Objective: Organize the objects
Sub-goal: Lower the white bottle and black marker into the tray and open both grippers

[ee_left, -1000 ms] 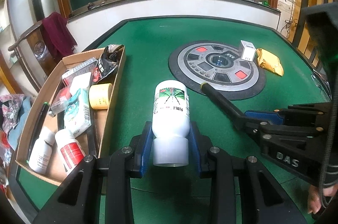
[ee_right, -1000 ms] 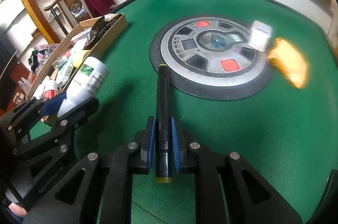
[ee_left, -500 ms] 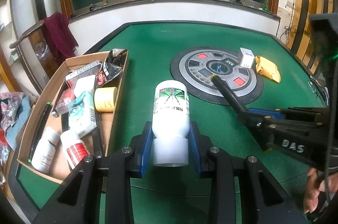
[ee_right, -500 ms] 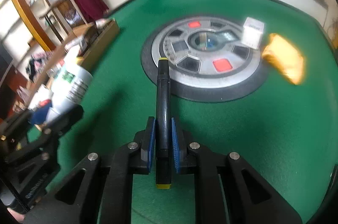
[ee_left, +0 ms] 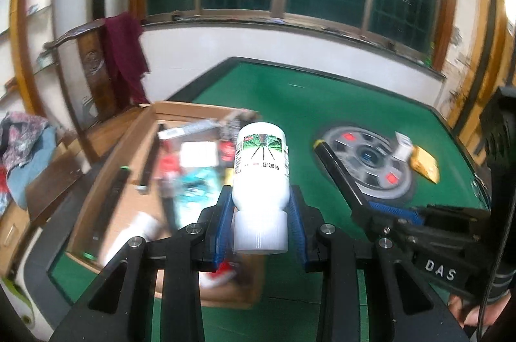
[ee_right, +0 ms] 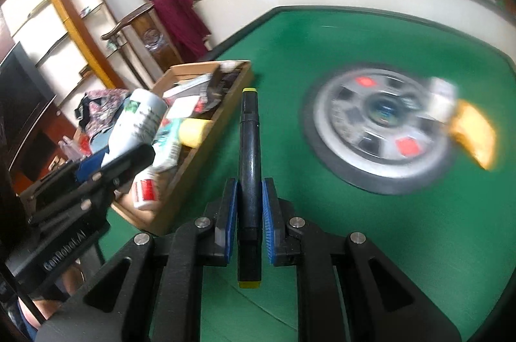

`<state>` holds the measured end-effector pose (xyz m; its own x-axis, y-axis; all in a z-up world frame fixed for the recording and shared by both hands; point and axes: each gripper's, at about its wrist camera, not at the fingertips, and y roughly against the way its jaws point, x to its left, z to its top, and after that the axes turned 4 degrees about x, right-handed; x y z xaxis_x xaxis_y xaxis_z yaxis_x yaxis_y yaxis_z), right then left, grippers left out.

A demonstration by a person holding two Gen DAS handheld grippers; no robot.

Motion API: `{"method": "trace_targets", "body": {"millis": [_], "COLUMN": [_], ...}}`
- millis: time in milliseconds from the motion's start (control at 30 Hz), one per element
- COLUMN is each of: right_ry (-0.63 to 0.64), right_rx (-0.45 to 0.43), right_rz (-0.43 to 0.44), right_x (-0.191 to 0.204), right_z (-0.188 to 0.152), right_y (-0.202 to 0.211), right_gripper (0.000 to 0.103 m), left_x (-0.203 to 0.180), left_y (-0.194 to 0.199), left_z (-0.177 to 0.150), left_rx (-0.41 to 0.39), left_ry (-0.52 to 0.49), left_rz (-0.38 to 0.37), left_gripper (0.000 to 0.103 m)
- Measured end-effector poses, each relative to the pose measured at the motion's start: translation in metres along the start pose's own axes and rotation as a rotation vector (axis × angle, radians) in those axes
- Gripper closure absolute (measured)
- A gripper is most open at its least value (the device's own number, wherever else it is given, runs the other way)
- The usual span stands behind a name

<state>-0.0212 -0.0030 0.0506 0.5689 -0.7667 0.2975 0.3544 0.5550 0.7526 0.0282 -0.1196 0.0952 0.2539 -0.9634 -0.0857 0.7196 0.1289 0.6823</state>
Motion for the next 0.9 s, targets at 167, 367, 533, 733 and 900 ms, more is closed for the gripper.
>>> {"method": "trace_targets", "body": {"millis": [167, 367, 533, 733, 900], "right_ry": [0.047, 0.059, 0.064, 0.071, 0.087], "right_rx": [0.034, 0.111, 0.148, 0.149, 0.160], "right_rz": [0.024, 0.067, 0.063, 0.052, 0.088], "right_x": [0.037, 0.070, 0.087, 0.096, 0.102], "right_z": [0.017, 0.038, 0.047, 0.053, 0.052], "right_y": [-0.030, -0.082, -0.115, -0.133, -0.135], "right_gripper": [0.090, 0.090, 0.090, 0.090, 0.090], "left_x": [0.057, 0.106, 0.125, 0.138, 0.149], "left_y": [-0.015, -0.056, -0.079, -0.086, -0.071], "left_z": [0.008, 0.010, 0.003, -0.004, -0.007], "left_rx": [0.027, 0.114, 0.166, 0.196, 0.170], "left_ry": [0.085, 0.162, 0.200, 0.221, 0.272], "left_rz": [0.022, 0.023, 0.032, 0.033, 0.037], "left_gripper": [0.074, 0.074, 0.074, 0.074, 0.073]}}
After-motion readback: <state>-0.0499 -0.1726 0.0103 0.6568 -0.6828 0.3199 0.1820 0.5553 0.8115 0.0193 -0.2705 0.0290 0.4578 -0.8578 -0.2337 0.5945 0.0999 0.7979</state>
